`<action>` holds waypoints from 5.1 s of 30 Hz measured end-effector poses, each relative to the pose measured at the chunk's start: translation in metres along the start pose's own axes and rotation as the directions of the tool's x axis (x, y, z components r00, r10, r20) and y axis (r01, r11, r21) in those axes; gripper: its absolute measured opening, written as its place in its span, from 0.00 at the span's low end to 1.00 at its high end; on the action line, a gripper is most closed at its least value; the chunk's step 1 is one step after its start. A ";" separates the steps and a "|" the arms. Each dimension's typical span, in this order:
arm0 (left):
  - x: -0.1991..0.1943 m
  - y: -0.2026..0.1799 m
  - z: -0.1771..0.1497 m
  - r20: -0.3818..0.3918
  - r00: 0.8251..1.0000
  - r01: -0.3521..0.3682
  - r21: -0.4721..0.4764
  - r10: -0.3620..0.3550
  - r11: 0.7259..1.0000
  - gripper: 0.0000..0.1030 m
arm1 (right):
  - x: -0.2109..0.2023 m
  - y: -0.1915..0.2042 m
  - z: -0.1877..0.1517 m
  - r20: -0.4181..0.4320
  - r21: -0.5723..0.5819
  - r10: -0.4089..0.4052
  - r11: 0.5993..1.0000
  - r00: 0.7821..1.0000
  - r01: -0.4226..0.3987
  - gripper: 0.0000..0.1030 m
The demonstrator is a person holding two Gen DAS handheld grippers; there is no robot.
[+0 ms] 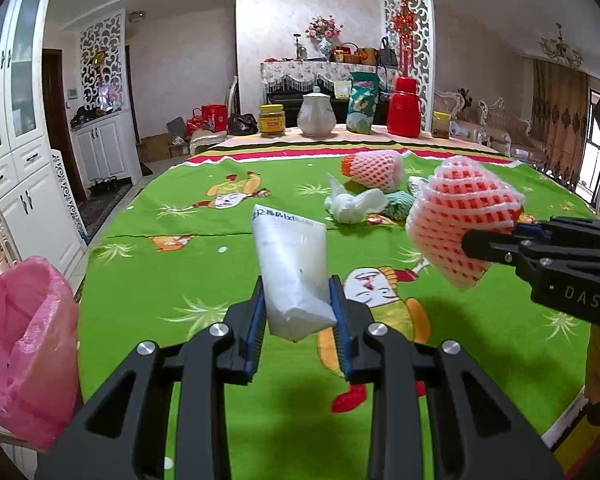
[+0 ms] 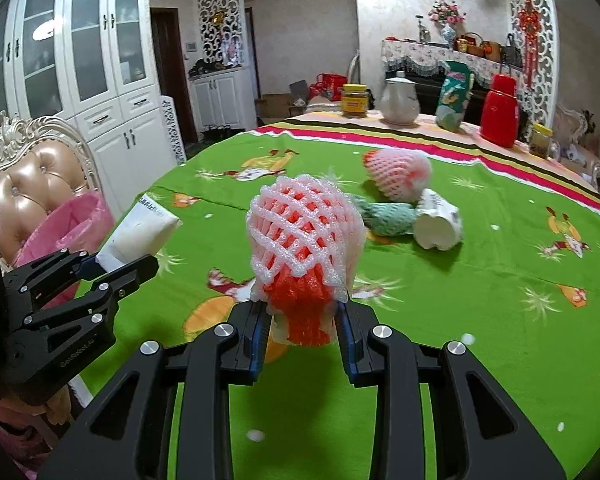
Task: Collect trash
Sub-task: 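Carry the fruit net and white tube to the pink bin, then open both tools over the pink bin to drop the net and tube, then grasp the white tissue with the left tool while the right tool grasps a paper cup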
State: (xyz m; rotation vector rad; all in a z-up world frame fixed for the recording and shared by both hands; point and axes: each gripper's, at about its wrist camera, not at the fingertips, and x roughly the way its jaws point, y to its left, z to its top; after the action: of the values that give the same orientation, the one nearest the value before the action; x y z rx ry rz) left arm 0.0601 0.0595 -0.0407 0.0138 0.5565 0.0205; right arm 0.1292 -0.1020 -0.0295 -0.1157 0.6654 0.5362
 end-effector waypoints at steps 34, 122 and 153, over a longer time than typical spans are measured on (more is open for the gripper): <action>-0.111 0.270 -0.058 -0.004 0.914 -0.384 -0.335 0.406 0.860 0.31 | 0.083 0.275 0.086 -0.005 -0.279 0.369 0.892 0.930 -0.355 0.31; 0.142 -0.041 0.059 -0.215 0.969 0.121 -0.025 -0.124 0.992 0.26 | 0.041 -0.137 -0.003 -0.113 0.256 -0.148 0.951 0.983 0.172 0.55; -0.027 -0.009 -0.019 0.003 0.999 0.053 0.046 -0.053 0.998 0.28 | -0.045 -0.014 -0.051 0.016 0.200 -0.063 0.978 0.998 0.058 0.55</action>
State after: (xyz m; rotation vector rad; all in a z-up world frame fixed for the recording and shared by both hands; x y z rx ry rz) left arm 0.0272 0.0504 -0.0422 0.0439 0.5525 -0.0436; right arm 0.0785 -0.1471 -0.0428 0.0582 0.6882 0.4091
